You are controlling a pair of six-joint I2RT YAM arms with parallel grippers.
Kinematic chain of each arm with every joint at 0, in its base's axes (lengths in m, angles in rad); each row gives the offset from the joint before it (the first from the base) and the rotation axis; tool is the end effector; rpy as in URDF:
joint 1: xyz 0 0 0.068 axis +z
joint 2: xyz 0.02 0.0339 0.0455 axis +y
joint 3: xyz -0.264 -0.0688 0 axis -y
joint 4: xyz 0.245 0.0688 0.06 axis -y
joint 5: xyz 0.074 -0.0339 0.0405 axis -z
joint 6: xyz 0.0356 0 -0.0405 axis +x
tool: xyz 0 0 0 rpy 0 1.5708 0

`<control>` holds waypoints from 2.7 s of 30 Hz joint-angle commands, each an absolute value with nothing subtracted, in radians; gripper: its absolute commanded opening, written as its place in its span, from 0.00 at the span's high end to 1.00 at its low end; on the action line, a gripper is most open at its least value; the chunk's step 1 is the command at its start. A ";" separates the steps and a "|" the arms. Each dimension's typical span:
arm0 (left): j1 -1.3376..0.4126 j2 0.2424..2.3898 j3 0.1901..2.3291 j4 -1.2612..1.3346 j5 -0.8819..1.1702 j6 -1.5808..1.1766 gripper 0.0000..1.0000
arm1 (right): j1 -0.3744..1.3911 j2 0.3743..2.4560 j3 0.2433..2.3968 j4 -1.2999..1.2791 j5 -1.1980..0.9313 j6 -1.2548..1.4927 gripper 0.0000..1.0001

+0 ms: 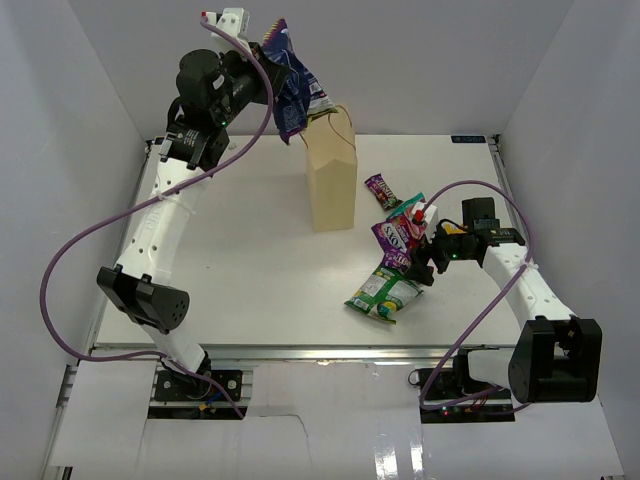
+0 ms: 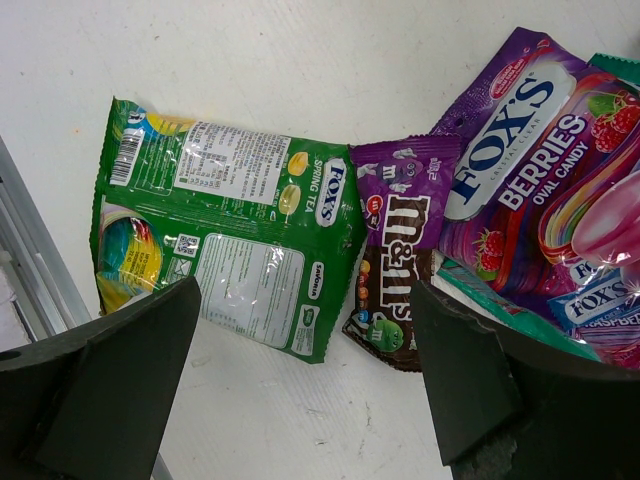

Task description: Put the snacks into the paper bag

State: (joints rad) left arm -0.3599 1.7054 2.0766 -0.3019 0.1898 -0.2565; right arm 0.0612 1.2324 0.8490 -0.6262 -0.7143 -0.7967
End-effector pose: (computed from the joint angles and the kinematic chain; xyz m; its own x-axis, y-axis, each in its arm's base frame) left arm 0.3446 -0.1368 0.5274 -0.0697 -0.2399 -0.9683 0.5214 0.8188 -0.2405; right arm 0.2338 0.0377 0.2411 -0.3089 -0.5602 -0.7686 -0.8798 0.4753 0.0072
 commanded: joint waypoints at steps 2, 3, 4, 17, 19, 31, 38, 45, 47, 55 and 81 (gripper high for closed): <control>-0.360 1.615 2.158 -0.155 0.152 -0.209 1.00 | 0.060 1.219 0.859 -0.606 -0.741 -0.802 0.09; -0.360 1.612 2.160 -0.152 0.152 -0.209 1.00 | 0.060 1.220 0.859 -0.606 -0.741 -0.802 0.09; -0.360 1.611 2.160 -0.149 0.150 -0.207 1.00 | 0.060 1.218 0.858 -0.606 -0.741 -0.802 0.09; -0.360 1.609 2.174 -0.150 0.135 -0.175 1.00 | 0.060 1.224 0.856 -0.607 -0.744 -0.804 0.09; -0.360 1.614 2.171 -0.153 0.135 -0.170 1.00 | 0.060 1.226 0.859 -0.604 -0.747 -0.802 0.09; -0.383 1.716 2.163 -0.140 0.198 -0.198 1.00 | 0.060 1.229 0.859 -0.604 -0.744 -0.799 0.09; -0.429 1.762 2.141 -0.152 0.161 -0.134 1.00 | 0.060 1.230 0.856 -0.603 -0.747 -0.799 0.09; -0.482 1.802 2.095 -0.170 0.104 -0.064 1.00 | 0.060 1.230 0.845 -0.600 -0.755 -0.799 0.09; -0.489 1.819 2.085 -0.175 0.091 -0.054 1.00 | 0.060 1.230 0.841 -0.598 -0.756 -0.798 0.09; -0.505 1.855 2.054 -0.184 0.071 -0.069 0.59 | 0.074 1.227 0.842 -0.594 -0.769 -0.804 0.09; -0.506 0.797 0.998 -0.233 -0.060 -0.443 0.11 | 0.112 1.564 1.235 -0.428 -0.249 -0.380 0.10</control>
